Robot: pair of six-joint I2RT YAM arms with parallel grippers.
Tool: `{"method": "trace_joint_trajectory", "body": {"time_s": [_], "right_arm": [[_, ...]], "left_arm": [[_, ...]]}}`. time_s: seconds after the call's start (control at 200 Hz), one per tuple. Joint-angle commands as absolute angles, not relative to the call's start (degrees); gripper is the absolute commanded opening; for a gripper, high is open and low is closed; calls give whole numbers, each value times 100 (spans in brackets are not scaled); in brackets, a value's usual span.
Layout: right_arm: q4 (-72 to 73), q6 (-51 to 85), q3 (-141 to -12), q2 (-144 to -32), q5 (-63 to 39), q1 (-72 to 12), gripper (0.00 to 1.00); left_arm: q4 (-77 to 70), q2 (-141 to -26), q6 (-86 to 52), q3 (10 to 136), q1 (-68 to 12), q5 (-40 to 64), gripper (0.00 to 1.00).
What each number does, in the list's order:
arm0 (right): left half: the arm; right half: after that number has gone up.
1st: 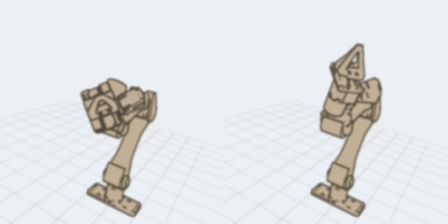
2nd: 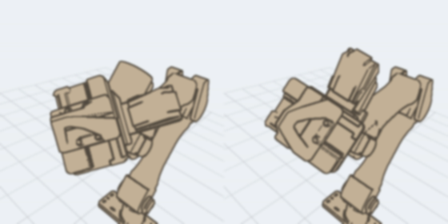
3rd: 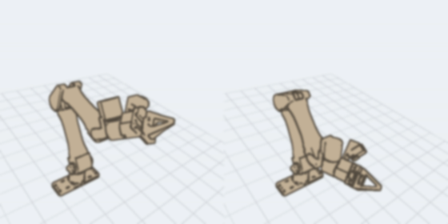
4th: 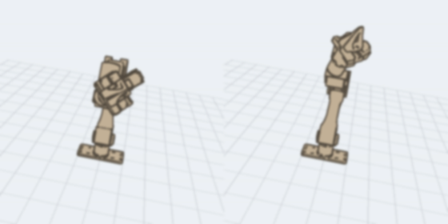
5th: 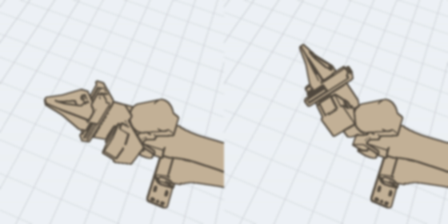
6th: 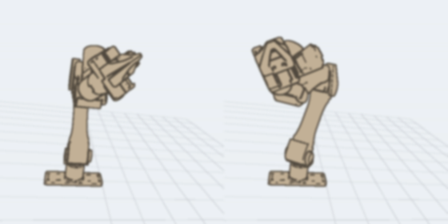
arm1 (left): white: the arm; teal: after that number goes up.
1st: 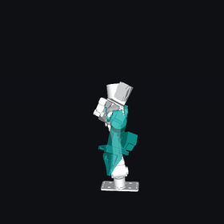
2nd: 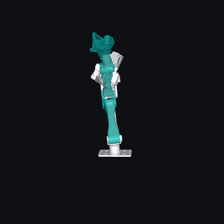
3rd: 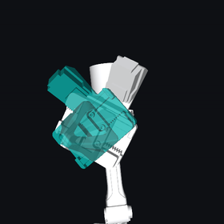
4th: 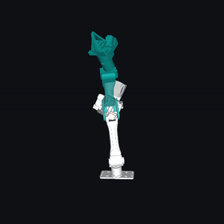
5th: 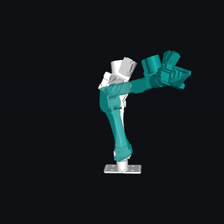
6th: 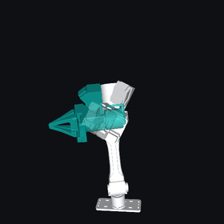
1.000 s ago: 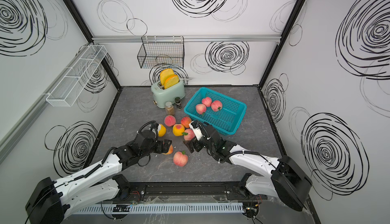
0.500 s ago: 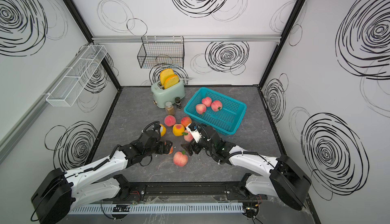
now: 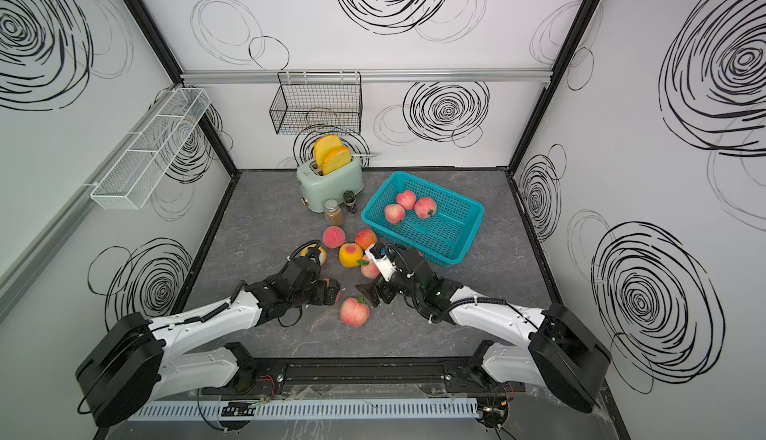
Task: Put the peaches into the basket
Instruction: Pick up the peach from the center of the board.
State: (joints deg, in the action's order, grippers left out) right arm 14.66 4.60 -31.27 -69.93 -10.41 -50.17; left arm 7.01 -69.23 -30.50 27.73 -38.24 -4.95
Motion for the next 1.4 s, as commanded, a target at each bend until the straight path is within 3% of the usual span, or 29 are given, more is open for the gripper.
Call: {"method": "trace_joint_trajectory", "body": {"time_s": [0.0,0.745,1.396], "right_arm": [[1617,347,-3071,-7051,-1096,-5036,99],[1565,323,-2971,-6865,-1039,-4957,99],[1536,365,-2856,-6785,-1094,-4931,99]], "left_arm": [[432,-7053,-3129,2778,-3867,-474,98],[163,-7355,-3269,2628,-4103,-457,100],[233,-7182,-3278,2584,-4157,-556,77]]}}
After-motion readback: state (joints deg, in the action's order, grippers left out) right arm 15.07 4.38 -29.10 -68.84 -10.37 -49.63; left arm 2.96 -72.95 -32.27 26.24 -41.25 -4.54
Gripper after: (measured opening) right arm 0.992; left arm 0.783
